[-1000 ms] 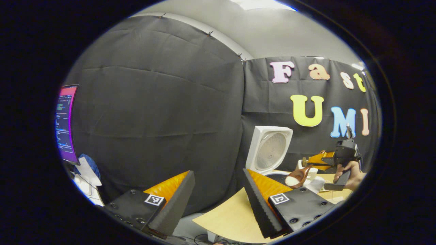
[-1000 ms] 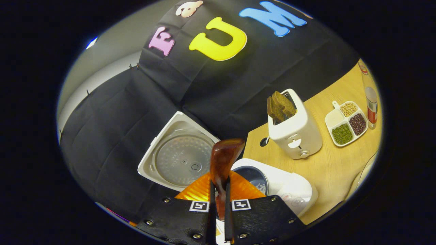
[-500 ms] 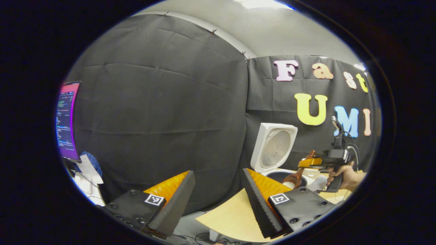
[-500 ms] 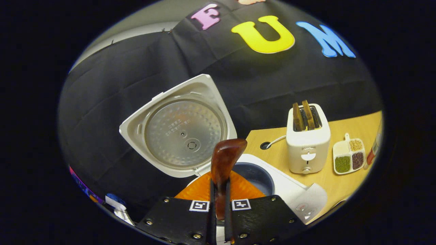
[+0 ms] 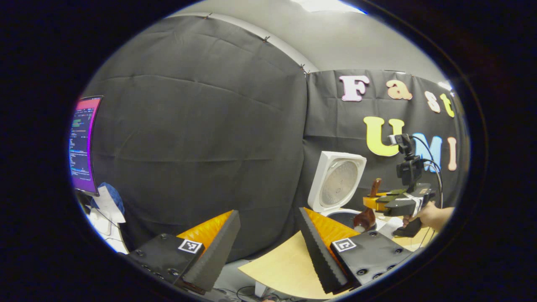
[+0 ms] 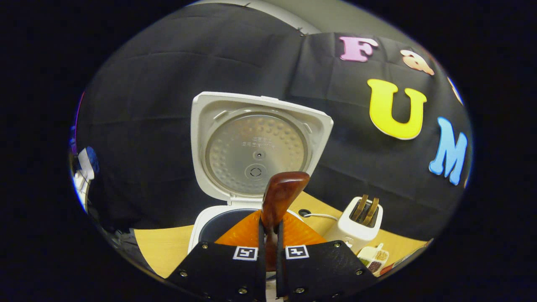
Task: Close the left gripper, press the button to open the rice cooker; take a wooden spoon from the chopstick holder with the right hand, scoop a spoonful of rice and pour it into the rice cooker, then put the wooden spoon back into the chopstick holder.
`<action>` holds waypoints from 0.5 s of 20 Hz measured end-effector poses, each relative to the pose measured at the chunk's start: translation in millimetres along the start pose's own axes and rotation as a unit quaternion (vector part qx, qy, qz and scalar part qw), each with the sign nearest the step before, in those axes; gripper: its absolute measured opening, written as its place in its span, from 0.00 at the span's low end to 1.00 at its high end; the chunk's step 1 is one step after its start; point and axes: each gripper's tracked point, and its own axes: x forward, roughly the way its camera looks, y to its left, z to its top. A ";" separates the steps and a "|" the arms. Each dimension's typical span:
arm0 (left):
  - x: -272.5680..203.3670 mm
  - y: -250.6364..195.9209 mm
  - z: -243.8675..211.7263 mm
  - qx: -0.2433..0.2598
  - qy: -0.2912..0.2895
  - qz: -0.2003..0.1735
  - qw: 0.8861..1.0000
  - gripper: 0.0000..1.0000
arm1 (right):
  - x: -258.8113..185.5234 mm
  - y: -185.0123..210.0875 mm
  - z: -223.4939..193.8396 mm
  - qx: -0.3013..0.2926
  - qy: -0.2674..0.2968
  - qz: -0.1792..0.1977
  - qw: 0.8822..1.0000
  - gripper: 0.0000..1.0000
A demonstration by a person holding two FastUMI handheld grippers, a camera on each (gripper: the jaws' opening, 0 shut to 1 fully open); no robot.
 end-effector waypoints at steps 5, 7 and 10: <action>-1.3 -0.6 -5.3 -0.004 0.002 -0.002 1.000 0.99 | -4.3 -2.6 7.2 -0.085 -0.008 -0.022 0.996 0.10; -0.3 1.1 -4.4 -0.006 0.001 -0.003 1.000 0.97 | -2.9 -2.3 4.3 -0.055 -0.004 -0.016 0.998 0.10; 1.1 -2.0 -1.5 -0.007 0.000 -0.007 1.000 0.99 | -13.6 -11.7 11.6 0.048 -0.010 -0.001 0.999 0.10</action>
